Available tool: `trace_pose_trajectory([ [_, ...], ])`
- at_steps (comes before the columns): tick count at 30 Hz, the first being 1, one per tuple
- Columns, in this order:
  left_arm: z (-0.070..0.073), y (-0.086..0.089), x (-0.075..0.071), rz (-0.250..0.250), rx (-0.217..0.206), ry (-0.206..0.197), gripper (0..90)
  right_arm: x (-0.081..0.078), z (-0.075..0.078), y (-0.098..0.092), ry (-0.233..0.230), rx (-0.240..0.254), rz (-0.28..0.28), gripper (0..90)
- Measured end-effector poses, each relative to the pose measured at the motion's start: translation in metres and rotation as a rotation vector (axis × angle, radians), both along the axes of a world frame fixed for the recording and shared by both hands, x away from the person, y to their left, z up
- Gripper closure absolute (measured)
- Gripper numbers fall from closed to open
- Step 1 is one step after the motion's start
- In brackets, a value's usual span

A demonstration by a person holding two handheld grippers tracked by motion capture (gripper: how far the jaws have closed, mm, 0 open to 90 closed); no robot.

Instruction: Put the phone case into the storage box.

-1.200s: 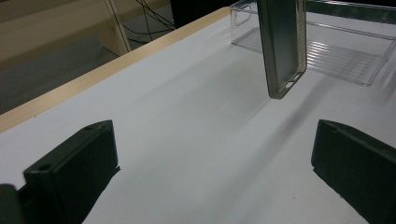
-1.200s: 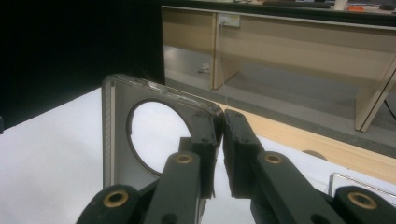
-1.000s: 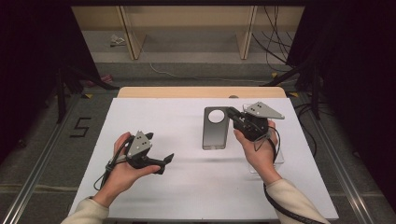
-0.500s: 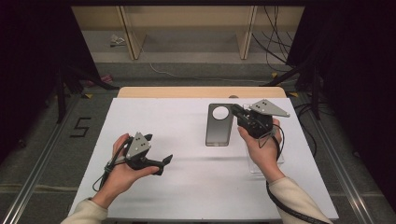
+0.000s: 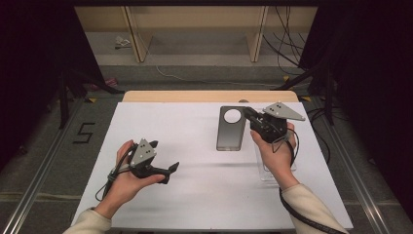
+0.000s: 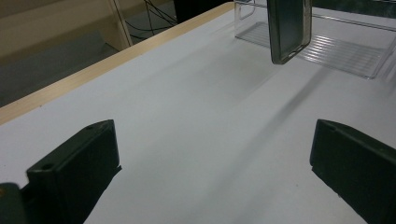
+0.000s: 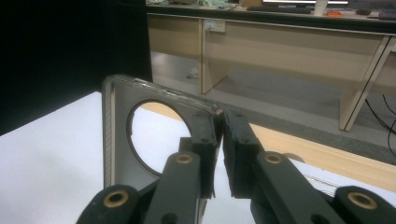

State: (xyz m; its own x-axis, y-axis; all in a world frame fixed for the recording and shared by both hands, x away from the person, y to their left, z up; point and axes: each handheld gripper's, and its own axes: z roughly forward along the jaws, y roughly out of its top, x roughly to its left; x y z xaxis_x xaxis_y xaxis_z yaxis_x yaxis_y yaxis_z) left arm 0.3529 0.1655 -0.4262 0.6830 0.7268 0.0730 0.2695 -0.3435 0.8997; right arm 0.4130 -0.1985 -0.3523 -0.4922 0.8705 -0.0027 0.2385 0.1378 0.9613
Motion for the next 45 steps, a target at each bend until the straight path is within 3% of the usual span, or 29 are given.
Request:
trace_pose_trajectory([
  [45, -0.002, 0.001, 0.001, 0.011, 0.009, 0.003, 1.0, 0.004, 0.009, -0.015, -0.021, 0.011, -0.047, 83.9],
])
